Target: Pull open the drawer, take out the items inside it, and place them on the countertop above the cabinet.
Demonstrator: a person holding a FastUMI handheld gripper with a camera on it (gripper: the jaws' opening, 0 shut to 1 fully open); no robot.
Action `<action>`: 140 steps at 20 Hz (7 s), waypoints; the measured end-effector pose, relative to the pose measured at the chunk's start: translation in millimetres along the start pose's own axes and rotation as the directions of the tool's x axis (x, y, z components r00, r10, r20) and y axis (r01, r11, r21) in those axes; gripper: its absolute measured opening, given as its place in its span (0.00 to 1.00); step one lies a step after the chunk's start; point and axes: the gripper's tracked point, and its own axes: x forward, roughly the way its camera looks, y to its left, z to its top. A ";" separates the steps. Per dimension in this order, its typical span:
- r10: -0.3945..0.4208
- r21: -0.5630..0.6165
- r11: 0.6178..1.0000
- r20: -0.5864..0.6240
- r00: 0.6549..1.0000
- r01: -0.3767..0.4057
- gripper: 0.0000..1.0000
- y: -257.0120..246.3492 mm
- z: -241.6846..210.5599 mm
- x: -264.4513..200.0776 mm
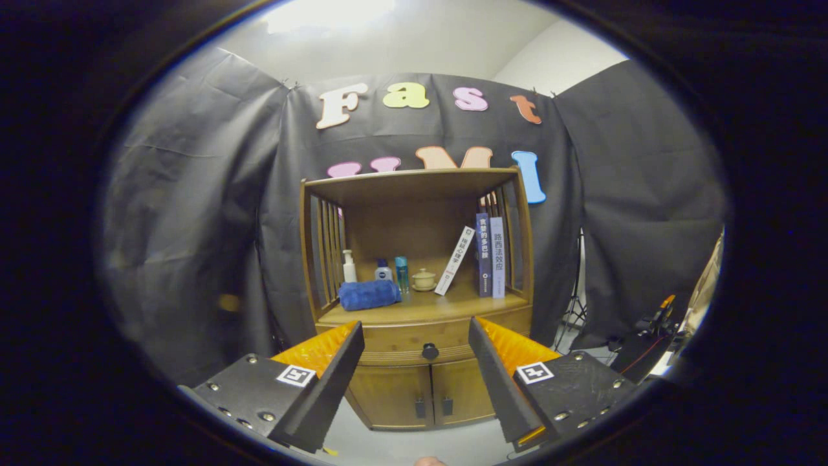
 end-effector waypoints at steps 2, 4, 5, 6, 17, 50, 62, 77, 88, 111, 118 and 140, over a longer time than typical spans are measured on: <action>-0.002 0.001 1.000 0.000 1.000 0.002 0.97 -0.6 -1.3 -0.3; -0.004 0.003 1.000 0.000 1.000 0.004 0.97 -1.4 -1.3 -1.1; -0.006 0.004 1.000 -0.001 1.000 0.006 0.97 -1.7 -2.8 -0.9; -0.008 0.005 1.000 0.001 1.000 0.008 0.97 -2.4 -2.2 -1.4; -0.056 0.053 0.997 -0.055 0.997 0.059 0.98 -28.0 -54.9 75.5; 0.007 -0.048 0.999 -0.243 0.970 -0.019 0.35 -26.3 -236.7 288.4; 0.030 -0.025 0.999 -0.218 0.976 -0.036 0.29 -31.8 -231.7 166.7; -0.022 -0.048 0.999 -0.127 0.992 0.016 0.64 -48.5 -189.1 121.0; 0.015 -0.193 0.979 -0.259 0.966 -0.067 0.95 -40.4 -100.0 214.6; -0.130 -0.138 0.990 -0.939 0.318 -0.001 0.49 -16.4 -270.1 238.7; 0.028 0.032 0.999 -0.846 0.533 -0.002 0.43 1.5 -245.6 257.3; 0.026 0.109 0.994 -0.097 0.995 -0.015 0.42 -17.6 23.4 238.6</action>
